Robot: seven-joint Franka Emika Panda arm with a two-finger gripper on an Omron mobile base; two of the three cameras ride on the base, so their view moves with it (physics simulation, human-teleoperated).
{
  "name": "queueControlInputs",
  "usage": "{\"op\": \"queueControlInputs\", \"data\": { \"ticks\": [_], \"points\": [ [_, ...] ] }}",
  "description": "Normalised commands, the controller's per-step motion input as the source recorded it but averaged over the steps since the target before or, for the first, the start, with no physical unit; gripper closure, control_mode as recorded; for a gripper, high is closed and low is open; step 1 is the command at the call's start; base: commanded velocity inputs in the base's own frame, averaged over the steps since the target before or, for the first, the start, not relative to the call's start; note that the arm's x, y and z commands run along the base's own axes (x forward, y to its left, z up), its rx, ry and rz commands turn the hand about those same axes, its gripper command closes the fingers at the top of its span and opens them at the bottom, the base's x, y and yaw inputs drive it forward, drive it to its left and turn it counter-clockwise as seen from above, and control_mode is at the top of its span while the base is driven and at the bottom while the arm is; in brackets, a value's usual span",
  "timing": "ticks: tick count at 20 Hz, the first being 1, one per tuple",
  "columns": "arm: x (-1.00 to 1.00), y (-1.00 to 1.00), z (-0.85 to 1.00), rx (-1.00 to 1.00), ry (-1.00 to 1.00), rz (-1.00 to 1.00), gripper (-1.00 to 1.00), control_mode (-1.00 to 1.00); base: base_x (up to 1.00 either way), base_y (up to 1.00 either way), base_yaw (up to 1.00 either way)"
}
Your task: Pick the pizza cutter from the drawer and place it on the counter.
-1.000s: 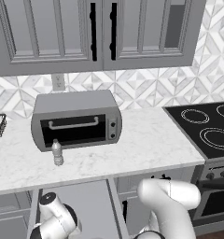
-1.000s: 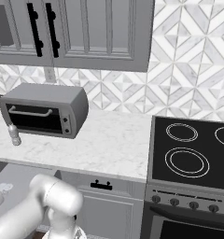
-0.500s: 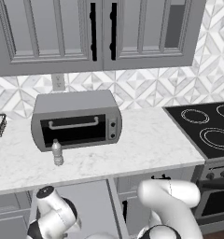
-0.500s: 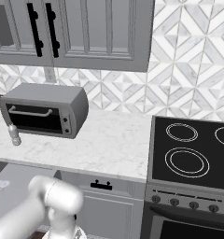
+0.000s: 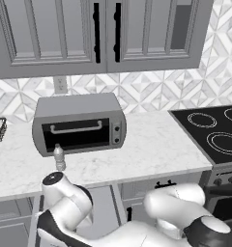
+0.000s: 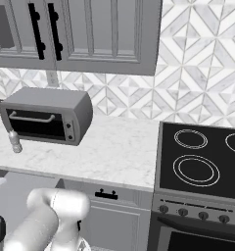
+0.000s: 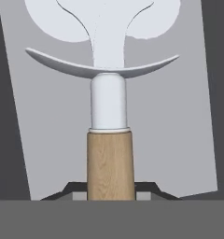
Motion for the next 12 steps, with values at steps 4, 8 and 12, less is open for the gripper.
{"op": "queueControlInputs", "data": {
  "ticks": [4, 8, 12],
  "points": [
    [0.09, -0.92, 1.0, 0.08, 0.0, 0.0, 1.0, -1.0, 0.0, 0.0, 0.0],
    [0.26, -1.0, 0.91, 0.06, 0.0, -0.01, 1.0, -1.0, 0.0, 0.0, 0.0],
    [0.43, -1.0, 0.7, 0.06, 0.0, -0.01, 1.0, -1.0, 0.0, 0.0, 0.0]
  ]
}}
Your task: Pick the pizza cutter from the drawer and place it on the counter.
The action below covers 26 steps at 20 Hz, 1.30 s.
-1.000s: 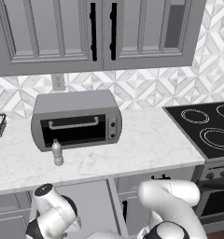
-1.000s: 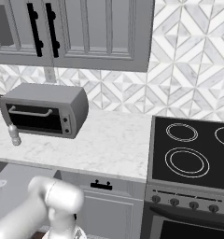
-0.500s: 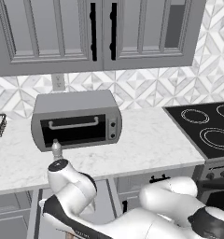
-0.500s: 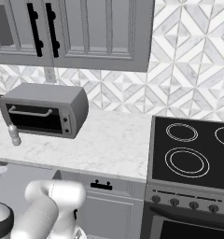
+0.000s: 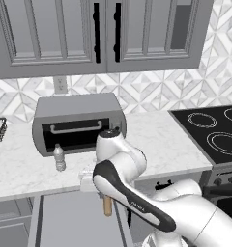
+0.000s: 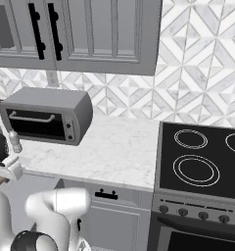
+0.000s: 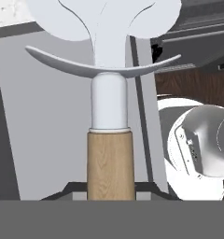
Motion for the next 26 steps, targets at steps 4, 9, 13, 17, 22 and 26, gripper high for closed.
{"op": "queueControlInputs", "data": {
  "ticks": [4, 9, 13, 17, 22, 26],
  "points": [
    [0.69, -1.0, 0.62, 0.04, 0.0, -0.05, 1.0, -1.0, 0.0, 0.0, 0.0],
    [1.0, -1.0, 0.45, 0.05, 0.01, -0.06, 1.0, -1.0, 0.0, 0.0, 0.0],
    [1.0, -1.0, 0.11, 0.04, 0.09, -0.08, 1.0, -1.0, 0.0, 0.0, 0.0],
    [1.0, -1.0, 0.0, 0.1, 0.08, -0.02, 1.0, -1.0, 0.0, 0.0, 0.0],
    [0.97, -0.86, -0.22, 0.03, 0.01, 0.0, 1.0, -1.0, 0.0, 0.0, 0.0],
    [0.62, -0.58, -0.28, -0.03, -0.01, 0.0, 1.0, -1.0, 0.0, 0.0, 0.0]
  ]
}}
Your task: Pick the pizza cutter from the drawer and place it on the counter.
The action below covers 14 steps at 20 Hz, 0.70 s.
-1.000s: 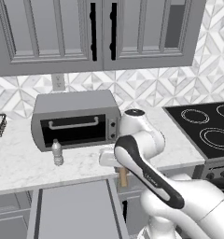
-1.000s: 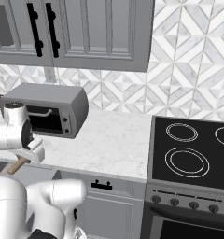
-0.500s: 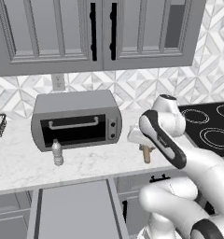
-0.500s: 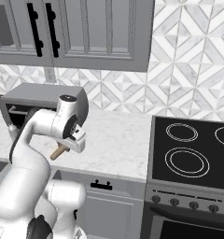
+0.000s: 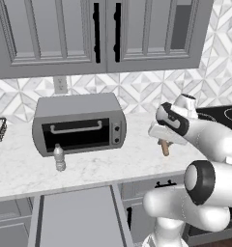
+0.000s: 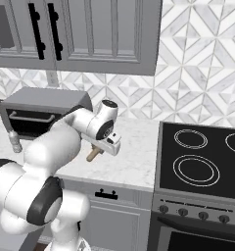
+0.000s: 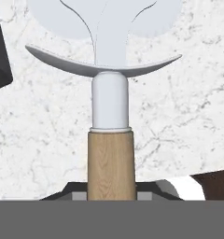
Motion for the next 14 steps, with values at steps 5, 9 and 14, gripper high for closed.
{"op": "queueControlInputs", "data": {
  "ticks": [5, 9, 14],
  "points": [
    [0.58, -0.43, -0.46, -0.07, 0.0, 0.0, 1.0, -1.0, 0.0, 0.0, 0.0],
    [0.21, -0.09, -0.63, -0.13, -0.01, 0.0, 1.0, -1.0, 0.0, 0.0, 0.0],
    [0.49, 0.0, -0.43, -0.1, 0.0, 0.0, 1.0, -1.0, 0.0, 0.0, 0.0]
  ]
}}
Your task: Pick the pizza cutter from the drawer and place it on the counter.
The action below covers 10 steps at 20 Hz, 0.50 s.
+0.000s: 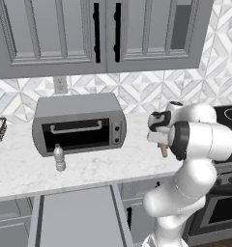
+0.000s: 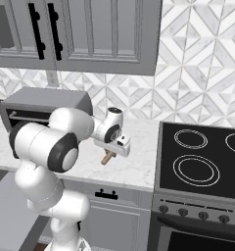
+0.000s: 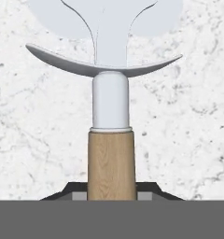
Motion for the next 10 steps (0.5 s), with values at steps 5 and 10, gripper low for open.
{"op": "queueControlInputs", "data": {
  "ticks": [5, 10],
  "points": [
    [0.68, -0.01, -0.25, 0.0, 0.0, 0.0, 1.0, -1.0, 0.0, 0.0, 0.0],
    [0.65, 0.0, -0.38, 0.0, 0.0, 0.0, 1.0, -1.0, 0.0, 0.0, 0.0]
  ]
}}
